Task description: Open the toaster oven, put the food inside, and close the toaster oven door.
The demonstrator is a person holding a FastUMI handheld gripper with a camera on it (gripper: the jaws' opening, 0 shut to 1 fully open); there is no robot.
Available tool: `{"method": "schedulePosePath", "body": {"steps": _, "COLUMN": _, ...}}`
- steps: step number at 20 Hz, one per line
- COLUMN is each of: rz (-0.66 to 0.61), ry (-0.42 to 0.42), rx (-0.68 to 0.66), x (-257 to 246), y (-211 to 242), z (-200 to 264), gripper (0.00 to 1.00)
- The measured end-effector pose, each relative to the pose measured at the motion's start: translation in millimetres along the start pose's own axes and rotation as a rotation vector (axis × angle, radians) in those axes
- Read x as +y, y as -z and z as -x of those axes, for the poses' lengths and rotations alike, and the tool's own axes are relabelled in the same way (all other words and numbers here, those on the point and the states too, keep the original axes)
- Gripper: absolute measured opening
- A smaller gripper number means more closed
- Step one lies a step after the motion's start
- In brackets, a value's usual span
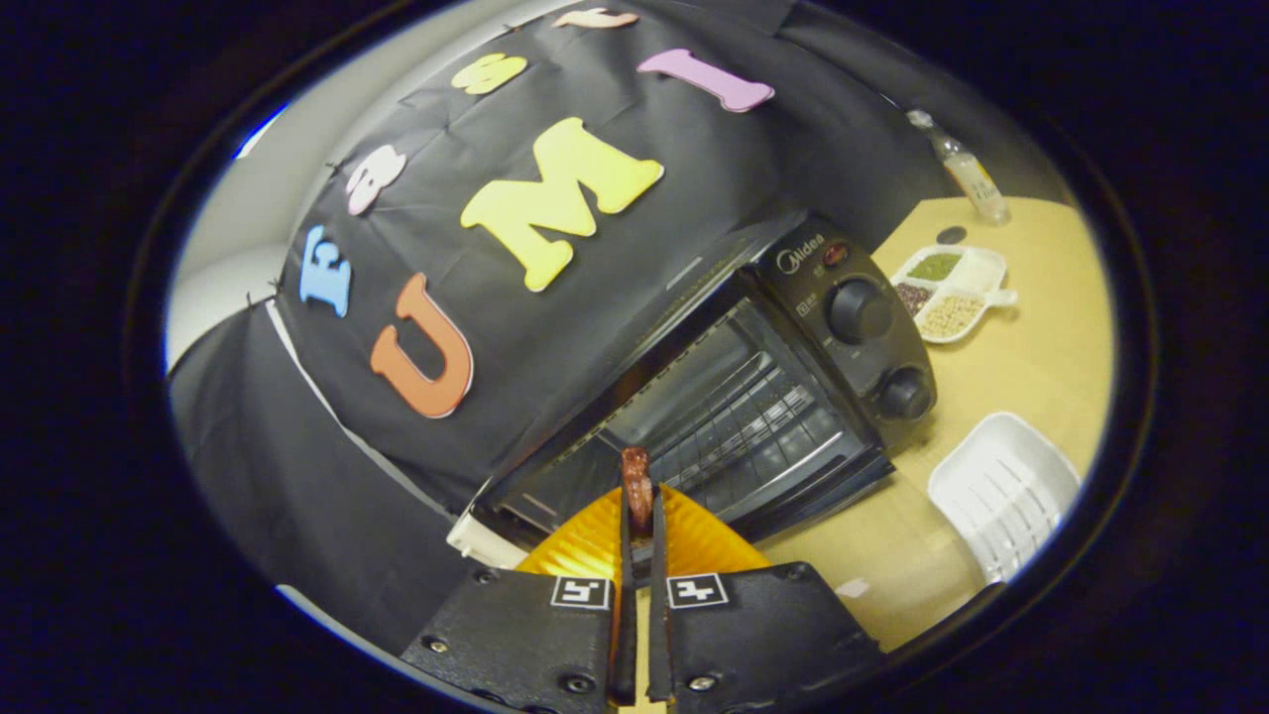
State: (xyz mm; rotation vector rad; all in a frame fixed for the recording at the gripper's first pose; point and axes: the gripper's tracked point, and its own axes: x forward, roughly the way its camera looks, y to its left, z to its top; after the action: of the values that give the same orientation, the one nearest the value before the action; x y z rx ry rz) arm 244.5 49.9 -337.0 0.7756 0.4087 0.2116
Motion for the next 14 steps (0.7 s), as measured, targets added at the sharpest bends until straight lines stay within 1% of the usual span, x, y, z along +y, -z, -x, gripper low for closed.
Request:
{"method": "schedulePosePath", "body": {"steps": 3, "rz": -0.143, "ry": -0.013, "rx": 0.016, "x": -8.2, "y": 3.3, "z": -25.0, "gripper": 0.08}}
{"method": "schedulePosePath", "body": {"steps": 5, "rz": -0.208, "ry": -0.027, "rx": -0.006, "x": -11.6, "y": -4.8, "z": -38.6, "gripper": 0.08}}
{"method": "schedulePosePath", "body": {"steps": 6, "rz": -0.219, "ry": -0.021, "rx": -0.021, "x": -16.8, "y": -7.5, "z": -44.4, "gripper": 0.08}}
{"method": "schedulePosePath", "body": {"steps": 8, "rz": -0.228, "ry": 0.019, "rx": -0.061, "x": -31.5, "y": -13.4, "z": -54.0, "gripper": 0.08}}
{"method": "schedulePosePath", "body": {"steps": 10, "rz": -0.241, "ry": 0.019, "rx": -0.097, "x": -35.7, "y": -19.4, "z": -61.0, "gripper": 0.08}}
{"method": "schedulePosePath", "body": {"steps": 12, "rz": -0.223, "ry": 0.035, "rx": -0.107, "x": -42.1, "y": -18.1, "z": -66.9, "gripper": 0.08}}
{"method": "schedulePosePath", "body": {"steps": 14, "rz": -0.218, "ry": 0.031, "rx": -0.112, "x": -42.5, "y": -17.9, "z": -69.6, "gripper": 0.08}}
